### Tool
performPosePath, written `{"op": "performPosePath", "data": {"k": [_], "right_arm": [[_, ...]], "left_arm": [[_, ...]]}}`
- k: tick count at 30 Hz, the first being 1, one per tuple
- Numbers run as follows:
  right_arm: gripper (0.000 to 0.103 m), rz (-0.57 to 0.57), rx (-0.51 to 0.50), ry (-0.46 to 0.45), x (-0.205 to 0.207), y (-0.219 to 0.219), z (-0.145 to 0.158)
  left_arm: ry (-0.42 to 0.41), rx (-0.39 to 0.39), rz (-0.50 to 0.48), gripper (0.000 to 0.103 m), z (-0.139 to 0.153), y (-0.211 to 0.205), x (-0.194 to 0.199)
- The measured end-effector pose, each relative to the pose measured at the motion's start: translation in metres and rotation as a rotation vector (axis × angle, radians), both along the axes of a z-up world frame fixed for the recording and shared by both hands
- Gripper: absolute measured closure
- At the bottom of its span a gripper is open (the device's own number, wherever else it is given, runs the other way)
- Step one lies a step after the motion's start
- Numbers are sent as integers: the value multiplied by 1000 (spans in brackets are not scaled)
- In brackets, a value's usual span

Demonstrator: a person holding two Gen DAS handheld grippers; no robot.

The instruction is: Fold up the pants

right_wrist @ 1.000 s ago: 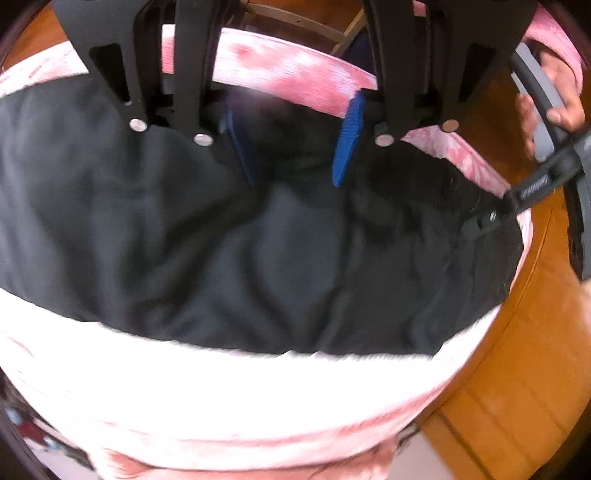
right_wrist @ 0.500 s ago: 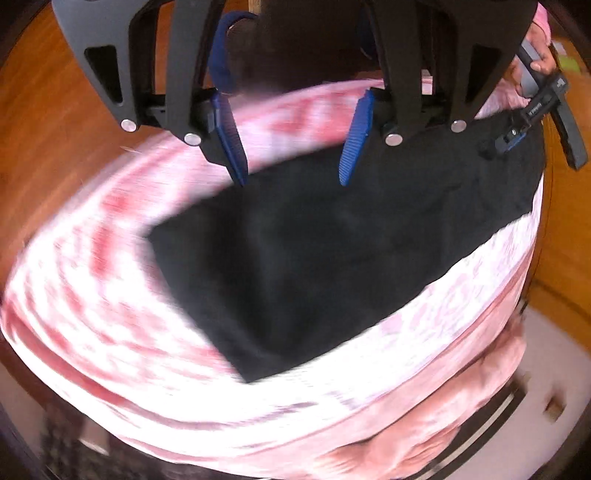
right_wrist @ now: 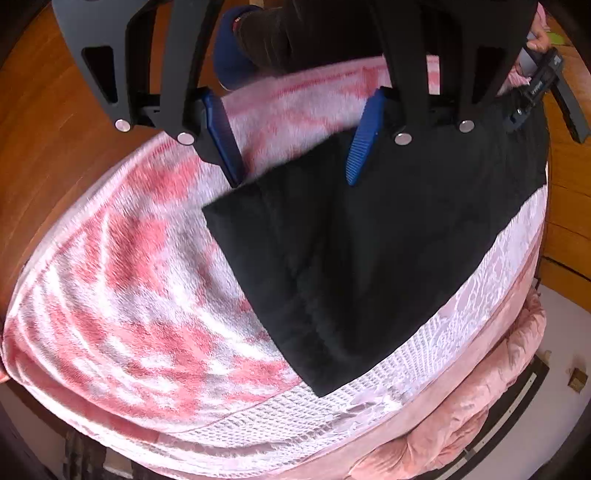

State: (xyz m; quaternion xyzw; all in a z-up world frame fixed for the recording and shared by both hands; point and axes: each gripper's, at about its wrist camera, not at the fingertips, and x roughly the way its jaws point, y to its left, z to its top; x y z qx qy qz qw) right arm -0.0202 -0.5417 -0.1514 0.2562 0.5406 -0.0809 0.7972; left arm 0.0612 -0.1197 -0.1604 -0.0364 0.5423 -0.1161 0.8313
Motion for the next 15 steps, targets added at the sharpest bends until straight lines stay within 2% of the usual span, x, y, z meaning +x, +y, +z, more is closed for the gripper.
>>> {"op": "performPosePath", "data": {"k": [2, 3, 4, 5, 7, 10, 12, 15], "right_arm": [[43, -13, 35, -8, 3, -7, -4], [47, -17, 49, -13, 6, -9, -5], [57, -27, 65, -19, 8, -13, -7], [61, -30, 69, -26, 10, -14, -6], [84, -12, 65, -75, 10, -13, 4], [90, 27, 66, -145, 10, -6, 27], [91, 43, 74, -204, 8, -4, 45], [92, 31, 107, -299, 0, -12, 73]], "left_arm": [[6, -10, 6, 11, -2, 1, 1], [8, -11, 7, 11, -3, 1, 1], [11, -10, 5, 11, -4, 2, 2], [11, -9, 2, 11, -4, 1, 2], [11, -7, 1, 10, -4, 1, 2], [8, -37, 15, 11, 4, 4, 2], [-29, -60, 32, 11, 15, 8, 0], [-97, -4, 51, 11, 27, 14, -1]]}}
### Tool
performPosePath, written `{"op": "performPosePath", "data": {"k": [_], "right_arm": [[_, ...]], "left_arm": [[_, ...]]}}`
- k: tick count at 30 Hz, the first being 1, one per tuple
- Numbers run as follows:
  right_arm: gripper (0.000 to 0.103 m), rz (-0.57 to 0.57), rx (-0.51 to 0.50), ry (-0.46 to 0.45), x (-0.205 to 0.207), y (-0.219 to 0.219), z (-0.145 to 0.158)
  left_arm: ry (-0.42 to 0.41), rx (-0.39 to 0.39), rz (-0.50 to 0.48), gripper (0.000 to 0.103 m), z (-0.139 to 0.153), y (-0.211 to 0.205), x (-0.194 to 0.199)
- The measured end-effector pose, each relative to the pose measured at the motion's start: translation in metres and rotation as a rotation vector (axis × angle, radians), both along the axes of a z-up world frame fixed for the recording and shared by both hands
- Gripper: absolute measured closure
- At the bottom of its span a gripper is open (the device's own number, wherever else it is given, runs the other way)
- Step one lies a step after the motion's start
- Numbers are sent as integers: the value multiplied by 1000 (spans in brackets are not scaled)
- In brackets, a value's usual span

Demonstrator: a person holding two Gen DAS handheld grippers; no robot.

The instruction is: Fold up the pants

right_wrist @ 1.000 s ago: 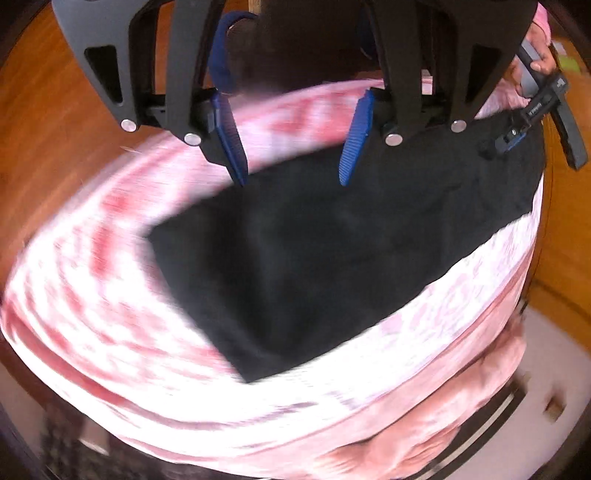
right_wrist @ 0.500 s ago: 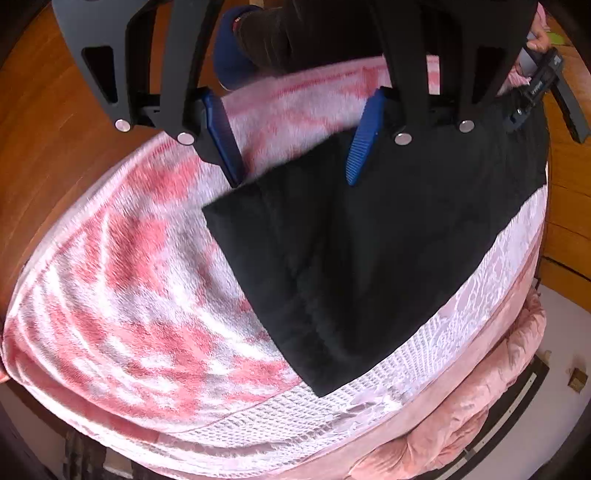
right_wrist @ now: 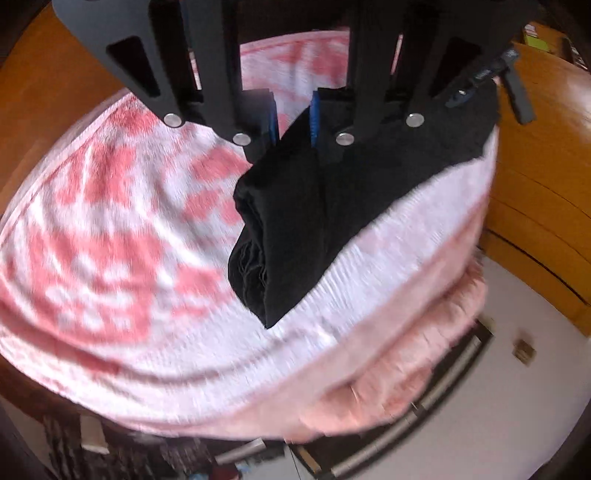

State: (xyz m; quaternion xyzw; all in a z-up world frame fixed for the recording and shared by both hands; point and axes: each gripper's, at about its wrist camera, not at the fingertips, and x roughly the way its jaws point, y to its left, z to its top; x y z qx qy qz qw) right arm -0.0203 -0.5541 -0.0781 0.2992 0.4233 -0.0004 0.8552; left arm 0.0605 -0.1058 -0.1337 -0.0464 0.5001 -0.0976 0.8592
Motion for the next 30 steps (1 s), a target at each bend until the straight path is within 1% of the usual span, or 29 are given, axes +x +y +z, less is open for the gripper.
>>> {"op": "performPosePath", "data": {"k": [1, 2, 3, 4, 5, 6, 7, 8, 9, 10, 13, 14, 18, 21, 23, 25, 27, 30], "right_arm": [[92, -15, -1, -16, -3, -3, 6], [92, -28, -14, -13, -5, -4, 7], [92, -40, -43, 6, -5, -5, 5], [92, -48, -84, 44, -4, -6, -3], [92, -56, -101, 89, -1, -6, -15], [92, -61, -102, 143, 0, -9, -29], [92, -72, -101, 221, 5, -13, -51], [91, -81, -84, 249, 5, -14, -64], [91, -95, -66, 252, 2, -16, -70], [91, -99, -67, 241, 1, -16, -68], [92, -103, -69, 198, -4, -15, -49], [92, -99, -72, 179, -4, -13, -42], [91, -67, -83, 74, 1, 1, -1], [91, -6, -122, -16, 5, 32, 38], [91, 51, -166, -73, 10, 60, 64], [91, 115, -223, -122, 13, 94, 86], [91, 163, -252, -150, 16, 118, 98], [91, 256, -313, -178, 23, 168, 112]], "left_arm": [[-13, 19, 10, 11, -1, 3, 1], [-4, 30, 17, 11, -6, 5, 2], [27, 36, 22, 11, -14, 8, 5], [84, 36, 20, 11, -28, 10, 9], [109, 44, 11, 11, -41, 11, 12], [93, 58, -6, 10, -45, 10, 11], [68, 90, -28, 10, -47, 6, 9], [66, 99, -32, 10, -47, 5, 9], [70, 89, -28, 10, -45, 7, 9], [74, 56, -16, 10, -41, 11, 9], [73, -53, 41, 11, -24, 29, 7], [68, -64, 53, 11, -19, 36, 5], [7, -49, 80, 10, 0, 65, -8], [-17, -24, 97, 9, 6, 84, -16], [-35, 11, 110, 9, 7, 98, -21], [-37, 23, 127, 9, 6, 114, -22], [-33, 11, 159, 9, 6, 131, -25], [-34, 0, 204, 9, 8, 155, -33]]}}
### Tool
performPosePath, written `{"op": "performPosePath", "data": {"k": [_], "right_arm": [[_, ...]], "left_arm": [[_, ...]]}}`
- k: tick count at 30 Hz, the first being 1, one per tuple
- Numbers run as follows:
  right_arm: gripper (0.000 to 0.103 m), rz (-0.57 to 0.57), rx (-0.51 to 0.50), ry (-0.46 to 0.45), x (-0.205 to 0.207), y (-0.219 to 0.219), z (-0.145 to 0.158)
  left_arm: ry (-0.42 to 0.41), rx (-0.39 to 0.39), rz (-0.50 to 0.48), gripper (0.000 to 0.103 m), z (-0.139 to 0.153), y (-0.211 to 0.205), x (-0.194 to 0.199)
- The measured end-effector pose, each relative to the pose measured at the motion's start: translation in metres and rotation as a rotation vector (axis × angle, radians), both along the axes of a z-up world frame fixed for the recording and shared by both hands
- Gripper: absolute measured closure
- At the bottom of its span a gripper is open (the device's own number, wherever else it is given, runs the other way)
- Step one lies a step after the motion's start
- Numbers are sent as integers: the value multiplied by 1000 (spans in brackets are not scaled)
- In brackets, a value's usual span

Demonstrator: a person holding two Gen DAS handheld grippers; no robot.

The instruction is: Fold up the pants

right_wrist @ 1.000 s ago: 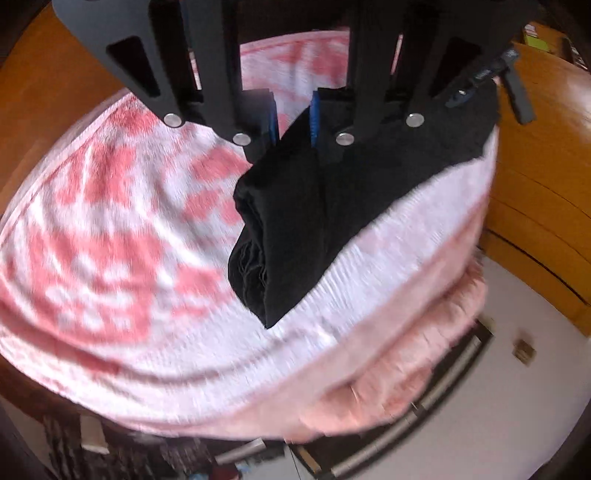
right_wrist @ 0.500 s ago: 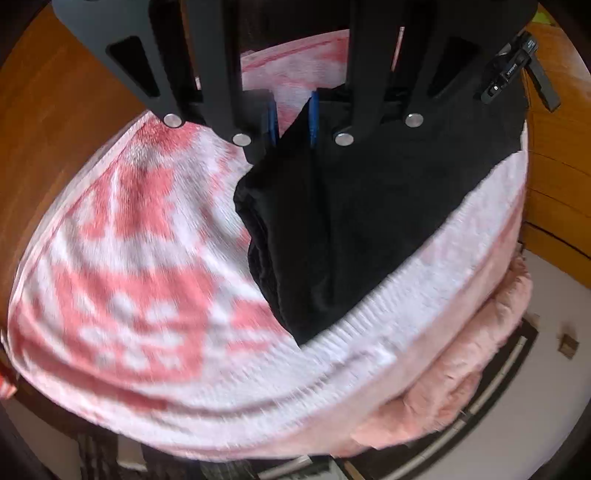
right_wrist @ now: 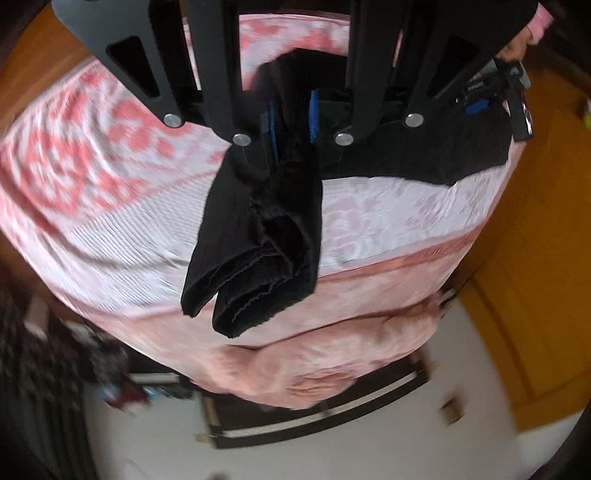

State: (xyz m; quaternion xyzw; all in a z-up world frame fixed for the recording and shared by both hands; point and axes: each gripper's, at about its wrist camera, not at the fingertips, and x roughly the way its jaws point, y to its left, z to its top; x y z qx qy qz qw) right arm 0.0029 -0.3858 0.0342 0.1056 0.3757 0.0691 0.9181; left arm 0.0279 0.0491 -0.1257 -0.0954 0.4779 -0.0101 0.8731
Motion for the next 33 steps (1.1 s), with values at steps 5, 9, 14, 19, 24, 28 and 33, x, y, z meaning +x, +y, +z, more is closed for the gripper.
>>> {"op": "performPosePath", "data": {"k": [5, 9, 14, 19, 24, 28, 33], "right_arm": [[91, 122, -14, 8, 10, 61, 5], [91, 206, -20, 37, 17, 107, 0], [91, 308, -57, 82, 19, 165, -15], [91, 384, -92, 137, 20, 208, -39], [91, 456, -153, 208, 19, 242, -72], [90, 502, -192, 263, 13, 265, -102], [86, 533, -245, 321, 11, 284, -136]], "left_arm": [[-24, 0, 54, 9, 11, 30, -5], [-35, 22, 99, 9, 17, 54, -11], [-31, 14, 173, 9, 16, 91, -21], [-24, 3, 215, 9, 12, 116, -27], [-18, -3, 235, 9, 8, 127, -27], [-13, -10, 239, 9, 5, 131, -28], [-1, -23, 237, 9, 0, 130, -27]]}}
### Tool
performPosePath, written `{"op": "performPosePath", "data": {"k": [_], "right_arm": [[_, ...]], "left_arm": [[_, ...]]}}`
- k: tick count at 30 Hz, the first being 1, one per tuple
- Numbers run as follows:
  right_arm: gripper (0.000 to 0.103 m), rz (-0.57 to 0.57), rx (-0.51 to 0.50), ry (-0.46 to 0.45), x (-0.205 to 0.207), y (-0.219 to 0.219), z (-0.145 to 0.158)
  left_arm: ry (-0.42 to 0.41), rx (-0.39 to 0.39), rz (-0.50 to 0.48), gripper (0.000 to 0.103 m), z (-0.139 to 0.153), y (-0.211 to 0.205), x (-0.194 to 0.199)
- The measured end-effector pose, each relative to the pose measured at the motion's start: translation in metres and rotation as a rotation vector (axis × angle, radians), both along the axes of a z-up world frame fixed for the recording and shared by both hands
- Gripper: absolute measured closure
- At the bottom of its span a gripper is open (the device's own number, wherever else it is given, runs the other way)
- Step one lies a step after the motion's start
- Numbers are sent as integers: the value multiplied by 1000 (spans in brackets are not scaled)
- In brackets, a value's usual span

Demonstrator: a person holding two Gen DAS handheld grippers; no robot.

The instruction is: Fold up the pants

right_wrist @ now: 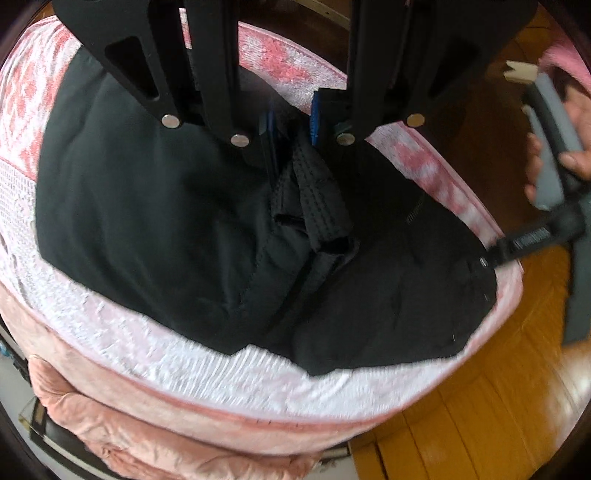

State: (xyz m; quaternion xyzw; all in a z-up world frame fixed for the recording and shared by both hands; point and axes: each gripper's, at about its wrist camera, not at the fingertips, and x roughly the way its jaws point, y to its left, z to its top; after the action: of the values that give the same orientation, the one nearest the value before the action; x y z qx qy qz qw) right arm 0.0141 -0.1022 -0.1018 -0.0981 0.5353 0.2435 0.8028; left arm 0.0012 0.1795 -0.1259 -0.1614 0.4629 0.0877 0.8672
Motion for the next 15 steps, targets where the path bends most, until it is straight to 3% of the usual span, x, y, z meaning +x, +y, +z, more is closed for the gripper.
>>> {"op": "performPosePath", "data": {"k": [2, 4, 6, 10, 15], "right_arm": [[79, 5, -10, 30, 0, 3, -11], [57, 18, 30, 53, -4, 1, -9], [48, 39, 108, 74, -9, -2, 1], [42, 20, 192, 68, -16, -15, 26], [39, 2, 70, 23, -18, -7, 19]], "left_arm": [[4, 0, -5, 9, -1, 0, 0], [6, 4, -9, 9, -2, 1, 0], [10, 4, -11, 9, -2, 2, 0], [7, -21, 0, 9, -3, 5, -1], [14, -18, -20, 9, -3, 0, 0]]}}
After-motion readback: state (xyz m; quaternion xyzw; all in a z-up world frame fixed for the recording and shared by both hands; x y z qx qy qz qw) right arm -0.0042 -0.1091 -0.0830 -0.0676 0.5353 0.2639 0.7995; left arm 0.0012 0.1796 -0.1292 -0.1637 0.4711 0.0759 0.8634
